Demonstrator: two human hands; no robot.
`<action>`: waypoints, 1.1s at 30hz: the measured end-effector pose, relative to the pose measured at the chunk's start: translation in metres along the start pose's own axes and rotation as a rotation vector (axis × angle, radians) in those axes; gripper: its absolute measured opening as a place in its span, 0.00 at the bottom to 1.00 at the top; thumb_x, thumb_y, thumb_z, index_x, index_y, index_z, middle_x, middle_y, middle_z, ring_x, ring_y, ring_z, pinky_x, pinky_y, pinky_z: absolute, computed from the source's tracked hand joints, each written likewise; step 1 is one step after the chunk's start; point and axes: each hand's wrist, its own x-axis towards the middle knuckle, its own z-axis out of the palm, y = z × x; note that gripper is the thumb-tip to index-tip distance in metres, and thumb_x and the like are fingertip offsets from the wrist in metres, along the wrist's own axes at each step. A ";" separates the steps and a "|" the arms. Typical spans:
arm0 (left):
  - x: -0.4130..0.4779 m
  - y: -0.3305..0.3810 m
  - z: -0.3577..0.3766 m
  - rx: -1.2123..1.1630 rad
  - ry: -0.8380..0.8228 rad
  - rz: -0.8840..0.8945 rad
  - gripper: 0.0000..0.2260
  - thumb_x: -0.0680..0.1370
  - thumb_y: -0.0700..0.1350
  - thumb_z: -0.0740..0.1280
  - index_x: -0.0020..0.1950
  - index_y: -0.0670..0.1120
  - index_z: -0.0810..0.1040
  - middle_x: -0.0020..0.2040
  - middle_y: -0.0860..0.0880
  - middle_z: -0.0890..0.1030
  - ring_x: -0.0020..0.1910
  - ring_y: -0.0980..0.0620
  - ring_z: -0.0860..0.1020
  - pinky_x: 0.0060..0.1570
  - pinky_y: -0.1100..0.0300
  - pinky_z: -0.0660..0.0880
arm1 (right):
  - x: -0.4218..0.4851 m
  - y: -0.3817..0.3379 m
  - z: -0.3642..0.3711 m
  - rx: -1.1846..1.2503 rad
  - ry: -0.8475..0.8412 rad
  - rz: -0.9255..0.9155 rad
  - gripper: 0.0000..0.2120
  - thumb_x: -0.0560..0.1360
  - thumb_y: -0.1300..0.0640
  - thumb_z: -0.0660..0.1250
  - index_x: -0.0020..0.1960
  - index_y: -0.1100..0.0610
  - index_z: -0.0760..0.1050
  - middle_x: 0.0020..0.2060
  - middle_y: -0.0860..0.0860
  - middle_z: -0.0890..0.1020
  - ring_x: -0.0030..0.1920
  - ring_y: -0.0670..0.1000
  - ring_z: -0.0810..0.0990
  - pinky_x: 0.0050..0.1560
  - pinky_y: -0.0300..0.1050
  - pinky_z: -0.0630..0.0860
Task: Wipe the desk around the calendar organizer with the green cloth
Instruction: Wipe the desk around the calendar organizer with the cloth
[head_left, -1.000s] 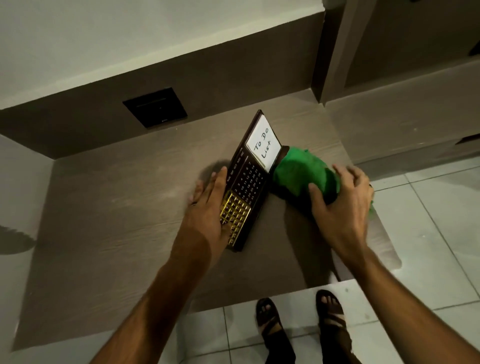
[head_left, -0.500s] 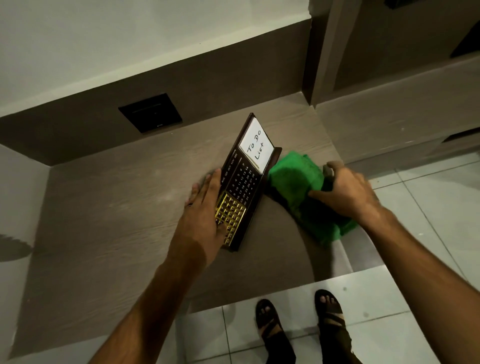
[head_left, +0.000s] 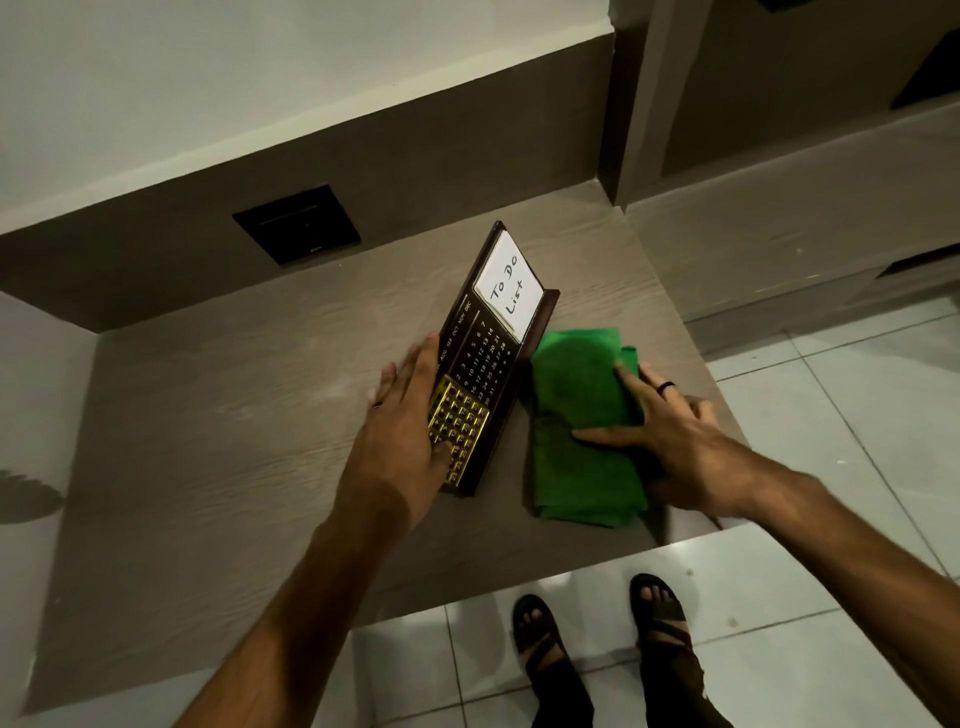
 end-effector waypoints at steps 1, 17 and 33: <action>0.000 0.001 0.000 -0.005 0.005 0.000 0.49 0.73 0.39 0.72 0.77 0.61 0.37 0.80 0.52 0.52 0.78 0.48 0.46 0.71 0.51 0.45 | 0.001 -0.003 0.003 0.014 0.071 -0.011 0.32 0.68 0.48 0.75 0.63 0.24 0.66 0.78 0.54 0.44 0.77 0.59 0.43 0.67 0.61 0.58; -0.001 0.005 -0.003 -0.018 -0.016 -0.029 0.49 0.73 0.39 0.71 0.76 0.63 0.36 0.80 0.52 0.51 0.78 0.49 0.44 0.74 0.47 0.46 | 0.015 -0.034 -0.008 0.604 0.952 0.500 0.19 0.72 0.54 0.67 0.63 0.50 0.71 0.62 0.53 0.72 0.60 0.52 0.71 0.60 0.52 0.74; -0.001 0.009 -0.011 0.048 -0.101 -0.034 0.48 0.74 0.43 0.71 0.77 0.59 0.35 0.80 0.52 0.45 0.77 0.48 0.39 0.74 0.43 0.37 | 0.082 -0.015 -0.035 0.251 0.563 0.280 0.15 0.77 0.53 0.65 0.61 0.57 0.74 0.56 0.58 0.79 0.55 0.59 0.75 0.53 0.50 0.72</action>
